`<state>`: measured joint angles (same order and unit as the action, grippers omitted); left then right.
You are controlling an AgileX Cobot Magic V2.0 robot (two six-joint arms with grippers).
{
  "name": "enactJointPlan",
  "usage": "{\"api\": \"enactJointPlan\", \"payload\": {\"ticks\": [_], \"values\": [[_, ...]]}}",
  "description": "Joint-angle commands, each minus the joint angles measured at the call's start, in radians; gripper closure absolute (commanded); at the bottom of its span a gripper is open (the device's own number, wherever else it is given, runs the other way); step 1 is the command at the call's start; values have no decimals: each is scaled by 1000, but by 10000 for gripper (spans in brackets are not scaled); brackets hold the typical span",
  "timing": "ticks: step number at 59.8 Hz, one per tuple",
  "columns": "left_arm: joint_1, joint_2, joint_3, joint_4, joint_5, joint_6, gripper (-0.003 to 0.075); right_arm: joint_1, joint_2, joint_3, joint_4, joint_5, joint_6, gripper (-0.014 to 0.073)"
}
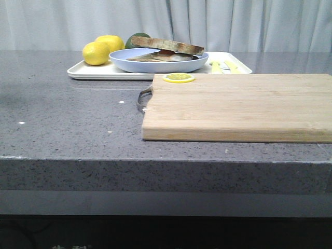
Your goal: Place bread and move sandwich to tray
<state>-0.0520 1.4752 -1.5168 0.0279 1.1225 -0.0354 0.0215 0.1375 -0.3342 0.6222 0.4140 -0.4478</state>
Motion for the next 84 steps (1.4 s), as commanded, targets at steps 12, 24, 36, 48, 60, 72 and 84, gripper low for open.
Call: {"api": "enactJointPlan", "payload": {"ticks": [12,24,36,48,60,72,84], "values": [[97,-323,326,-28,-268,-11,741,1,10,-27,16,-60,-6,654],[102,-551,561,-47,-412,-11,741,1,10,-27,16,-60,-6,654],[102,-814,784,-60,-565,-11,741,1,10,-27,16,-60,-6,654],[102,-1121,963,-61,-615,-11,741,1,10,-27,16,-60,-6,654],[102,-1368,1058,-61,-613,-11,741,1,10,-27,16,-60,-6,654],[102,-1461,1066,-65,-610,-11,741,1,10,-27,16,-60,-6,654],[102,-1461,1066,-65,-610,-11,741,1,10,-27,16,-60,-6,654]]}}
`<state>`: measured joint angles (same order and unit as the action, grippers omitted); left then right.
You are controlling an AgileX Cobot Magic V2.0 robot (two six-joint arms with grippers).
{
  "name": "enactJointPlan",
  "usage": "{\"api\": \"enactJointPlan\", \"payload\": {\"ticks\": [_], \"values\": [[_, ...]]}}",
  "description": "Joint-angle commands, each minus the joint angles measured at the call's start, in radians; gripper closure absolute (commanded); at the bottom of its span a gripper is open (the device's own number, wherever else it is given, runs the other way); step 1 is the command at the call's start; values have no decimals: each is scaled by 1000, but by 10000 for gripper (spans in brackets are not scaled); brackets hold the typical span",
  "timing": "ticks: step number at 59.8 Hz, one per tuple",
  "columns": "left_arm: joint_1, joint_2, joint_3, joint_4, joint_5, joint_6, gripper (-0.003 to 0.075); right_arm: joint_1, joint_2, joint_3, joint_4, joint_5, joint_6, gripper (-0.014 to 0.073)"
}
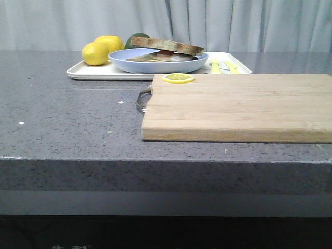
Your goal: Place bread and move sandwich to tray
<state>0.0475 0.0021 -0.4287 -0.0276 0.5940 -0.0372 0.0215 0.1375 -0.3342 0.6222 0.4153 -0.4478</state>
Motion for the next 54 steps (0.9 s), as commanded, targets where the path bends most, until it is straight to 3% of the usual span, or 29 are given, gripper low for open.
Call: {"api": "enactJointPlan", "payload": {"ticks": [1,36,43,54], "values": [[2,12,-22,-9,-81,-10,741,1,10,-27,16,-61,-6,654],[0,12,-20,-7,-85,-10,741,1,10,-27,16,-61,-6,654],[-47,12,9,7,-96,-10,741,1,10,-27,16,-61,-6,654],[-168,-7,124,21,-219,-10,741,1,10,-27,16,-61,-6,654]]}}
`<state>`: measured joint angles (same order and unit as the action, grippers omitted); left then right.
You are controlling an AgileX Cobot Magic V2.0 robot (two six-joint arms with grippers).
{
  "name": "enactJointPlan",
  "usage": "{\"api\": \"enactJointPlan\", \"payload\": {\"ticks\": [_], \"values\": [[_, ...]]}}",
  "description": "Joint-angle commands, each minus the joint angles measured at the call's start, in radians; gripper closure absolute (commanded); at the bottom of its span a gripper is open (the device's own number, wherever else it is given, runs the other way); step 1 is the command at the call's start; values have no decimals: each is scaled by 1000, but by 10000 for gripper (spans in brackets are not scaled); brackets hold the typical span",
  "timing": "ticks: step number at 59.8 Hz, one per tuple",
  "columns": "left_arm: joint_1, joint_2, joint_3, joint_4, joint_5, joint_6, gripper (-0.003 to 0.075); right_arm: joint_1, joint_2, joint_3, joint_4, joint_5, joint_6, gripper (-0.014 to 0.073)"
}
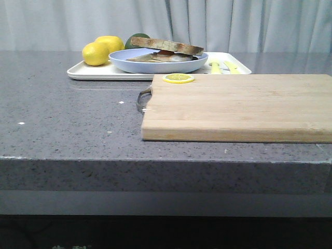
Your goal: Place bread and move sandwich to tray
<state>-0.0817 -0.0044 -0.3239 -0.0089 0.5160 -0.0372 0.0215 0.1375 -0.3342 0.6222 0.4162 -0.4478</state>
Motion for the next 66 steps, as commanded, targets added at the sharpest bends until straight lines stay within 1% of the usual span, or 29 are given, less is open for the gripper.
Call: {"api": "enactJointPlan", "payload": {"ticks": [1,9,20,35,37,42,66], "values": [[-41,-5,29,2,-151,-10,741,1,10,-27,16,-62,-6,654],[-16,-23,109,-2,-212,-10,741,1,10,-27,16,-59,-6,654],[4,-23,178,-5,-236,-10,741,1,10,-27,16,-59,-6,654],[4,-23,331,-48,-453,-10,741,1,10,-27,16,-59,-6,654],[4,-23,331,-54,-433,-10,741,1,10,-27,16,-59,-6,654],[4,-23,328,-54,-450,-10,741,1,10,-27,16,-59,-6,654],[4,-23,328,-54,-448,-10,741,1,10,-27,16,-58,-6,654]]}}
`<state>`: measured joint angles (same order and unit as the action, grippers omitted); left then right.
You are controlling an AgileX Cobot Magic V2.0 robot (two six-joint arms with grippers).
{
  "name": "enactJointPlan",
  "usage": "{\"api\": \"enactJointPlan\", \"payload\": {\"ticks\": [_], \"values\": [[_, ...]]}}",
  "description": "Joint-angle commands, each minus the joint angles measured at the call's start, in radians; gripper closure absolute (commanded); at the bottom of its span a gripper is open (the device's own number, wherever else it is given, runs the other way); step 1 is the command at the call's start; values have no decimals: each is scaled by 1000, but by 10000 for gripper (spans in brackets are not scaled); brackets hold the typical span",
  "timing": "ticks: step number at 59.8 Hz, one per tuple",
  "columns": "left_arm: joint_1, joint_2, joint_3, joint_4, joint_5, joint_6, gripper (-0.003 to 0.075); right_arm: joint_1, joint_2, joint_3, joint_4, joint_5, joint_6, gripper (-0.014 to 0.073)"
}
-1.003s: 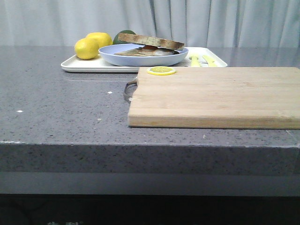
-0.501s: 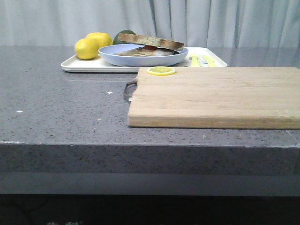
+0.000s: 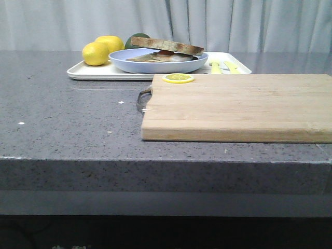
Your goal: Place bread and move sandwich to tray
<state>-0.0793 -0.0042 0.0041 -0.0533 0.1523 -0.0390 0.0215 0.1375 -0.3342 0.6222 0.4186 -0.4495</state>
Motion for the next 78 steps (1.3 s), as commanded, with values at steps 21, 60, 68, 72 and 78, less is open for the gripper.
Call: {"api": "enactJointPlan", "payload": {"ticks": [21,60,68,72,78], "values": [[2,-24,0,-10,-85,-8,741,1,10,-27,16,-60,-4,654],[2,-24,0,-10,-85,-8,741,1,10,176,-209,-410,92,654],[2,-24,0,-10,-85,-8,741,1,10,266,-452,-461,293,654],[2,-24,0,-10,-85,-8,741,1,5,298,-501,-464,366,654],[2,-24,0,-10,-85,-8,741,4,-37,344,-491,-463,411,654]]}}
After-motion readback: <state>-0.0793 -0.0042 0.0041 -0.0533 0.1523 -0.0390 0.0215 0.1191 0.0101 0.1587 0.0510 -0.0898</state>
